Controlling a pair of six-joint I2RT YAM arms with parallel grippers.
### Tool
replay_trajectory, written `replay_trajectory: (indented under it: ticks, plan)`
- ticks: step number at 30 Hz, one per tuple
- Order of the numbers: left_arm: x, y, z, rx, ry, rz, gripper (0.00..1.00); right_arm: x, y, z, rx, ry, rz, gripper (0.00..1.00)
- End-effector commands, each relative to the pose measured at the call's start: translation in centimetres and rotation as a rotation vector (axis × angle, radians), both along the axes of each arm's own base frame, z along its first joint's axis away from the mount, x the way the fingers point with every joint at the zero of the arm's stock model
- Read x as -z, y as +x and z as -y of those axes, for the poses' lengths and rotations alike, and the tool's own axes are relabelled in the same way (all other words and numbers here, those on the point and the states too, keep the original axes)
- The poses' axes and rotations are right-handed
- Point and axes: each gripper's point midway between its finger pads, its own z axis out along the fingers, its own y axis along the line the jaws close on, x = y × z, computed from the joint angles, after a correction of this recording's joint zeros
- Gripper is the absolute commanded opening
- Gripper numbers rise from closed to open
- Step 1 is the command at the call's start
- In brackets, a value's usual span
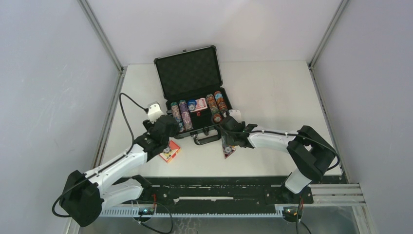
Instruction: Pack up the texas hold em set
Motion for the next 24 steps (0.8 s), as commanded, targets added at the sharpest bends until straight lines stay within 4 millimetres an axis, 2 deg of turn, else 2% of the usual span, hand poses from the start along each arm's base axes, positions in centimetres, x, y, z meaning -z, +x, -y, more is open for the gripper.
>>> replay_trajectory:
  ticks: [1,6,17,24]
  plan:
    - [-2.15,1.06,0.89,0.001,-0.05,0.045,0.84,-1.02,0.94,-1.4,0.004,0.034,0.044,0.73]
    - [-2.14,1.06,0.88,0.001,-0.049,0.044,0.84,-0.84,0.95,-1.23,0.013,0.024,0.046,0.7]
    - [-2.13,1.07,1.02,0.007,-0.051,0.042,0.84,-1.33,1.15,-1.14,0.032,0.032,0.061,0.54]
    - [-2.15,1.08,1.06,0.01,-0.052,0.042,0.85,-1.69,1.38,-0.86,0.046,0.03,0.074,0.5]
